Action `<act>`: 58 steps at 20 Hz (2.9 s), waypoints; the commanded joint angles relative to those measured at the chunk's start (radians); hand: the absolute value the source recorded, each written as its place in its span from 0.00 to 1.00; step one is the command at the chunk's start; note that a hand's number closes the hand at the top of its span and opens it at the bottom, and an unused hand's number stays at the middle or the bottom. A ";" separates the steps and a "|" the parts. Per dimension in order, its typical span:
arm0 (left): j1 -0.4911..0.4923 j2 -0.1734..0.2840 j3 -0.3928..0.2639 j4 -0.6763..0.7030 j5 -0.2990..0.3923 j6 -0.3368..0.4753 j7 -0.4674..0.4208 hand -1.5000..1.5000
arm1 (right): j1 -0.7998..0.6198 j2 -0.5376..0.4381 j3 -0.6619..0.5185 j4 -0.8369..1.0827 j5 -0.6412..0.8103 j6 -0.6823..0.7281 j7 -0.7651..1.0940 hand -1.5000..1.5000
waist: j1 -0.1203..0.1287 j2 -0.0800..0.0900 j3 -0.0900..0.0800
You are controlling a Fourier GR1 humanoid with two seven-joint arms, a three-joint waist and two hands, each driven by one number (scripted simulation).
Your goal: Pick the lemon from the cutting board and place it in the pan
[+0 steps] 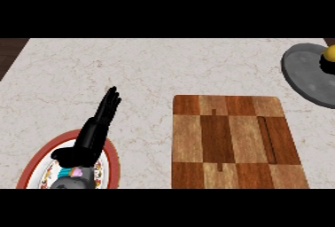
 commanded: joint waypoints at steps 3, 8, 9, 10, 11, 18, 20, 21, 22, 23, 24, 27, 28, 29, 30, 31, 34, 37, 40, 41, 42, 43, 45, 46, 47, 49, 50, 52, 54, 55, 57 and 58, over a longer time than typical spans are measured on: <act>-0.012 0.001 -0.025 0.001 -0.008 -0.026 -0.007 0.50 | -0.061 -0.087 -0.078 0.227 -0.052 -0.074 -0.160 1.00 | 0.025 0.013 0.003; -0.033 -0.005 -0.013 -0.013 -0.002 -0.011 0.021 0.50 | -0.050 -0.164 -0.015 0.395 0.016 0.176 -0.020 0.00 | 0.043 0.022 0.001; -0.030 0.001 -0.016 -0.010 -0.006 -0.019 -0.001 0.50 | -0.048 -0.150 0.015 0.412 0.042 0.196 -0.037 0.00 | 0.049 0.023 0.001; -0.042 -0.023 -0.036 0.021 -0.018 -0.009 -0.001 0.50 | -0.096 -0.162 0.019 0.429 0.045 0.237 -0.003 0.00 | 0.059 0.031 0.002; -0.046 -0.040 -0.048 0.006 -0.013 -0.006 0.014 0.50 | -0.122 -0.137 0.004 0.443 0.021 0.268 -0.006 0.00 | 0.061 0.025 0.003; -0.060 -0.017 -0.010 -0.010 0.000 -0.010 0.018 0.50 | -0.158 -0.137 -0.070 0.462 -0.060 0.317 -0.107 0.00 | 0.054 0.022 0.005; -0.011 -0.038 -0.045 0.015 -0.035 0.012 -0.014 0.50 | -0.110 -0.115 -0.143 0.431 -0.140 0.283 -0.245 0.00 | 0.033 0.019 0.007; -0.013 -0.018 -0.025 0.021 -0.026 -0.001 -0.033 0.50 | -0.149 -0.111 -0.163 0.428 -0.161 0.282 -0.225 0.00 | 0.037 0.017 0.005; -0.049 -0.022 -0.013 0.029 -0.013 -0.004 -0.010 0.50 | -0.146 -0.122 -0.174 0.423 -0.171 0.279 -0.251 0.00 | 0.030 0.018 0.005; -0.031 -0.022 -0.020 -0.001 -0.004 -0.008 0.015 0.50 | -0.135 -0.143 -0.198 0.425 -0.194 0.288 -0.269 0.00 | 0.035 0.018 0.006; 0.020 -0.019 -0.022 -0.012 -0.009 -0.002 -0.017 0.50 | -0.138 -0.148 -0.223 0.427 -0.219 0.292 -0.271 0.00 | 0.036 0.012 0.005; -0.010 -0.029 -0.029 -0.006 -0.031 0.017 -0.003 0.50 | -0.140 -0.207 -0.280 0.437 -0.284 0.392 -0.304 0.00 | 0.017 0.009 0.005; 0.021 -0.006 -0.019 -0.024 -0.018 -0.001 0.001 0.50 | -0.089 -0.202 -0.300 0.456 -0.306 0.420 -0.338 0.00 | 0.013 0.006 0.004; 0.044 -0.011 -0.025 -0.031 -0.012 -0.007 -0.025 0.50 | -0.113 -0.226 -0.307 0.459 -0.318 0.468 -0.322 0.00 | 0.011 0.002 0.003; -0.001 -0.027 -0.026 -0.007 -0.019 0.008 0.004 0.50 | -0.101 -0.227 -0.321 0.466 -0.332 0.474 -0.337 0.00 | 0.010 0.009 0.004; -0.012 -0.017 -0.006 -0.001 -0.015 0.009 0.013 0.50 | -0.088 -0.255 -0.324 0.475 -0.341 0.544 -0.340 0.00 | -0.001 0.004 0.003; -0.012 -0.008 0.013 -0.012 0.005 -0.001 0.018 0.50 | -0.045 -0.268 -0.360 0.487 -0.391 0.663 -0.400 0.00 | -0.005 0.002 0.003; -0.021 -0.013 0.023 0.015 -0.001 0.011 0.013 0.50 | -0.016 -0.299 -0.358 0.496 -0.407 0.815 -0.420 0.00 | -0.015 -0.002 0.001; -0.018 -0.021 -0.005 0.014 -0.019 0.014 0.012 0.50 | 0.048 -0.281 -0.345 0.480 -0.410 0.854 -0.504 0.00 | -0.015 -0.004 0.001; 0.018 0.023 0.036 -0.036 0.025 -0.021 0.016 0.50 | 0.114 -0.323 -0.344 0.485 -0.411 0.926 -0.536 0.00 | -0.019 -0.008 0.001; 0.014 -0.007 0.007 -0.019 0.006 -0.006 0.015 0.50 | 0.085 -0.296 -0.333 0.476 -0.409 0.904 -0.531 0.00 | -0.013 -0.006 0.001; 0.009 -0.021 0.005 -0.015 0.000 0.009 0.010 0.50 | 0.082 -0.294 -0.332 0.477 -0.418 0.927 -0.525 0.00 | -0.016 -0.007 0.000; 0.089 0.000 -0.029 -0.093 -0.040 0.020 0.029 0.50 | 0.133 -0.304 -0.322 0.466 -0.414 0.938 -0.578 0.00 | -0.011 -0.009 0.001; 0.027 0.020 0.037 -0.047 0.021 -0.020 0.017 0.50 | 0.125 -0.319 -0.305 0.449 -0.413 0.954 -0.562 0.00 | -0.021 -0.010 -0.001; 0.014 -0.007 0.004 -0.017 -0.014 0.002 0.012 0.50 | 0.152 -0.275 -0.309 0.454 -0.419 0.914 -0.615 0.00 | -0.019 -0.008 0.000; 0.001 -0.006 0.017 0.012 -0.016 0.004 0.000 0.50 | 0.187 -0.318 -0.305 0.451 -0.425 0.963 -0.629 0.00 | -0.025 -0.009 0.000; 0.020 -0.004 0.023 -0.011 0.004 -0.006 0.015 0.50 | 0.163 -0.319 -0.289 0.443 -0.421 0.928 -0.584 0.00 | -0.023 -0.010 -0.001; -0.010 -0.015 0.024 0.009 -0.013 0.010 0.003 0.50 | 0.162 -0.277 -0.271 0.447 -0.412 0.897 -0.614 0.00 | -0.019 -0.008 0.000; -0.010 -0.025 0.015 -0.021 -0.015 0.020 0.049 0.50 | 0.194 -0.287 -0.261 0.442 -0.425 0.930 -0.630 0.00 | -0.024 -0.011 -0.001; 0.010 -0.022 0.016 -0.009 -0.020 0.015 0.009 0.50 | 0.178 -0.260 -0.246 0.422 -0.434 0.911 -0.621 0.00 | -0.026 -0.013 -0.002; 0.005 -0.032 -0.002 -0.014 -0.028 0.016 0.026 0.50 | 0.197 -0.302 -0.237 0.436 -0.427 0.925 -0.621 0.00 | -0.023 -0.011 -0.001; 0.045 -0.029 0.007 0.039 -0.033 0.007 -0.079 0.50 | 0.189 -0.271 -0.223 0.418 -0.427 0.886 -0.610 0.00 | -0.027 -0.013 -0.002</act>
